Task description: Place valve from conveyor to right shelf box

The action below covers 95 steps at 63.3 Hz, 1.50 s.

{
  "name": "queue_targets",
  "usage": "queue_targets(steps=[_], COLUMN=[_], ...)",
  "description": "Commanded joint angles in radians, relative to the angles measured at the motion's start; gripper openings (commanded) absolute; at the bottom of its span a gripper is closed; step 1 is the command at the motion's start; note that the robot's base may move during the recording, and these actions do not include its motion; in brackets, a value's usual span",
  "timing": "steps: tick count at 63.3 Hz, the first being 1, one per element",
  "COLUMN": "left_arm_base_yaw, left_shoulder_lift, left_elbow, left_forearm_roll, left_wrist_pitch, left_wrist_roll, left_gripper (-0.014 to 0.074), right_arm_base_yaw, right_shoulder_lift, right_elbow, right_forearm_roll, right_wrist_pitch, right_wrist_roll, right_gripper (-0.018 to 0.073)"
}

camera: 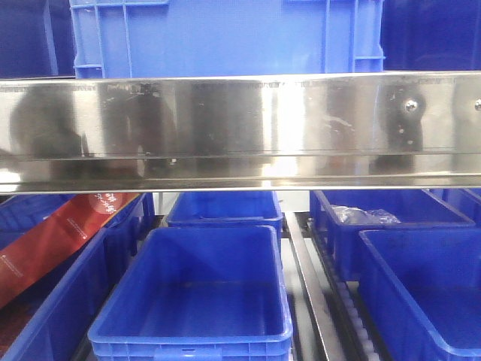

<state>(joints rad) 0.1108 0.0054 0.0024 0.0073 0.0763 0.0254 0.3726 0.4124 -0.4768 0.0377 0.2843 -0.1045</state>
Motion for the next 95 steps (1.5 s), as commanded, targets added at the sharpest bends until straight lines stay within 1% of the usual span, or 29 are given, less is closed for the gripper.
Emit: queue_targets(steps=[1,17,20,26,34,43,49,58,67,71,74,95], left_arm_base_yaw=[0.0,0.0,0.0,0.0,0.0,0.0,0.0,0.0,0.0,0.0,0.0,0.0], left_shoulder_lift=[-0.005,-0.005,-0.005,-0.005,-0.005,-0.005,-0.005,-0.005,-0.005,-0.005,-0.005,-0.005], left_elbow=[-0.002,-0.002,-0.002,-0.002,-0.002,-0.002,-0.002,-0.002,-0.002,-0.002,-0.002,-0.002], left_forearm_roll=[-0.007,-0.007,-0.007,-0.007,-0.007,-0.007,-0.007,-0.007,-0.007,-0.007,-0.007,-0.007], left_wrist_pitch=[-0.021,-0.021,-0.021,-0.021,-0.021,-0.021,-0.021,-0.021,-0.021,-0.021,-0.021,-0.021], left_wrist_roll=[0.0,0.0,0.0,0.0,0.0,0.0,0.0,0.0,0.0,0.0,0.0,0.0], left_gripper=[-0.0111,-0.0111,-0.0111,-0.0111,-0.0111,-0.0111,-0.0111,-0.0111,-0.0111,-0.0111,-0.0111,-0.0111], right_arm_base_yaw=[-0.005,-0.005,-0.018,-0.078,-0.207,-0.336,-0.379,-0.389,-0.389,-0.387,-0.387,-0.387], right_shoulder_lift=[-0.005,-0.005,-0.006,-0.024,-0.082,-0.175,-0.245,-0.338,-0.412,-0.412,-0.412,-0.412], right_elbow=[0.001,0.001,0.001,0.001,0.048,0.182,0.274,0.392,0.475,0.477,0.477,0.477], right_forearm_roll=[-0.004,-0.001,-0.001,0.011,0.051,0.083,0.09,0.093,0.093,0.093,0.093,0.082], right_wrist_pitch=[-0.028,-0.046,-0.057,-0.069,-0.104,-0.172,-0.217,-0.23,-0.232,-0.266,-0.223,-0.214], right_wrist_roll=[0.002,0.002,0.002,0.002,0.002,0.002,0.002,0.002,0.002,0.002,0.002,0.002], right_gripper=[-0.0153,-0.0153,-0.0153,-0.0153,-0.0153,-0.0153,-0.0153,-0.0153,-0.0153,-0.0153,-0.0153,-0.0153])
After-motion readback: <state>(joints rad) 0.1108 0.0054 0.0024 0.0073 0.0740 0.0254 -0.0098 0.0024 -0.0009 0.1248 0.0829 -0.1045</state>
